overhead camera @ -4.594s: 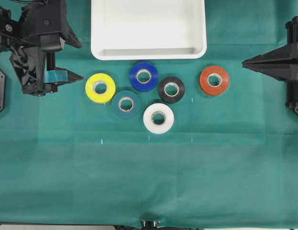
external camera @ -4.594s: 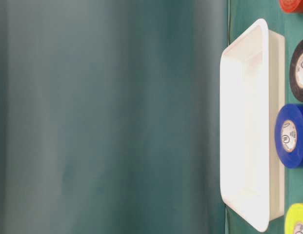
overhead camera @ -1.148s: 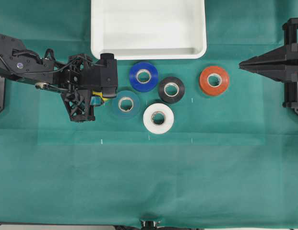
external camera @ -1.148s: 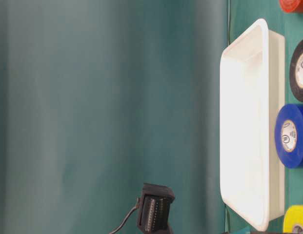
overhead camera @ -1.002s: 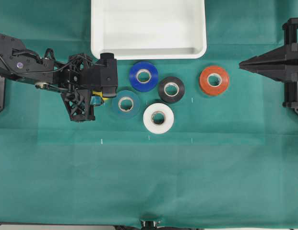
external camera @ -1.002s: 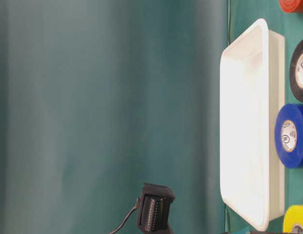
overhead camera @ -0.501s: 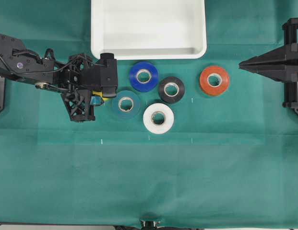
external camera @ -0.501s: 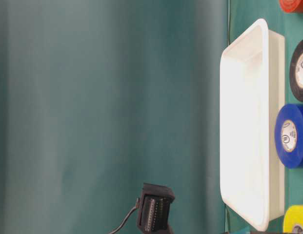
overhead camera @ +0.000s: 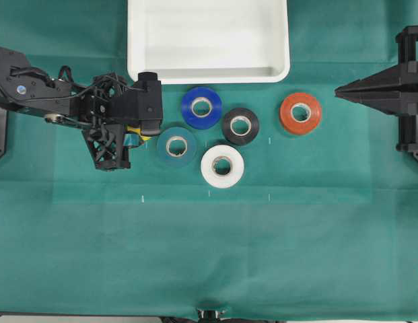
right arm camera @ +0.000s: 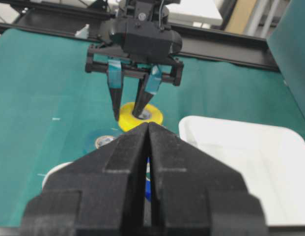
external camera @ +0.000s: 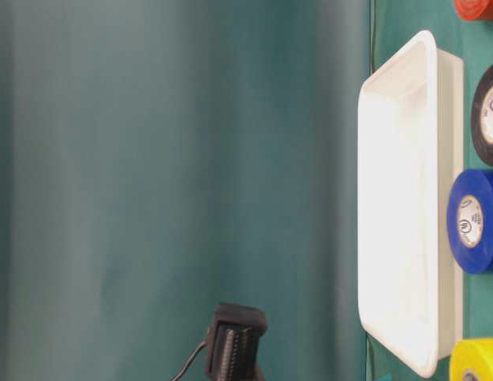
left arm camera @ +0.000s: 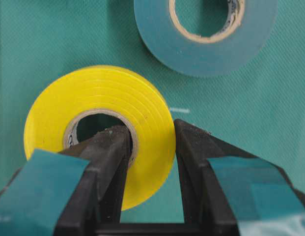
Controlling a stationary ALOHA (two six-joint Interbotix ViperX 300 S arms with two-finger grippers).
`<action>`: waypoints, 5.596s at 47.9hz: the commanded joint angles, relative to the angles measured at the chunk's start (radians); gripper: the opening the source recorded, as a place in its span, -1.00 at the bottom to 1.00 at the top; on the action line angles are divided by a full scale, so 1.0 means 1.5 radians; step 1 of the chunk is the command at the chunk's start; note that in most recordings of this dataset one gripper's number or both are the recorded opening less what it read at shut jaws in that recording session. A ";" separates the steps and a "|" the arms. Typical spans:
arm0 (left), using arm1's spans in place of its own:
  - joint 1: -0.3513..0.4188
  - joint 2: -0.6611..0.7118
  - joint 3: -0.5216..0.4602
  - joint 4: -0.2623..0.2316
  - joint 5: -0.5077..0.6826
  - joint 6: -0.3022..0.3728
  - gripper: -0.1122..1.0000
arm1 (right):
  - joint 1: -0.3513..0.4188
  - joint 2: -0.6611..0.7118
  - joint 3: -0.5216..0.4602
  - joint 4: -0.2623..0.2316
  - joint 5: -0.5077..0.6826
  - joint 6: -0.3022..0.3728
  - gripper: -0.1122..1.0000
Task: Pick up the tape from a random location and place it into the white case.
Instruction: 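Lift the yellow roll off the table with the left gripper, then carry the yellow roll forward and lower it into the white tray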
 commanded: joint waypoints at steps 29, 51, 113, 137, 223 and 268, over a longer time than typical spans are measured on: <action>-0.021 -0.114 -0.123 0.002 0.204 -0.001 -0.36 | 0.000 0.002 -0.021 0.000 -0.002 -0.001 -0.80; -0.048 -0.170 -0.170 0.002 0.278 -0.003 -0.36 | 0.000 0.002 -0.028 0.000 0.003 -0.001 -0.80; -0.046 -0.174 -0.169 0.005 0.279 -0.003 -0.37 | -0.001 0.003 -0.028 0.000 0.003 0.000 -0.80; 0.054 -0.185 -0.172 0.009 0.286 0.018 -0.36 | 0.000 0.002 -0.027 0.000 0.004 -0.001 -0.80; 0.216 0.060 -0.496 0.009 0.348 0.166 -0.37 | 0.000 0.002 -0.041 0.000 0.044 0.002 -0.80; 0.216 0.082 -0.518 0.009 0.369 0.169 -0.36 | -0.001 0.002 -0.040 0.000 0.045 0.002 -0.80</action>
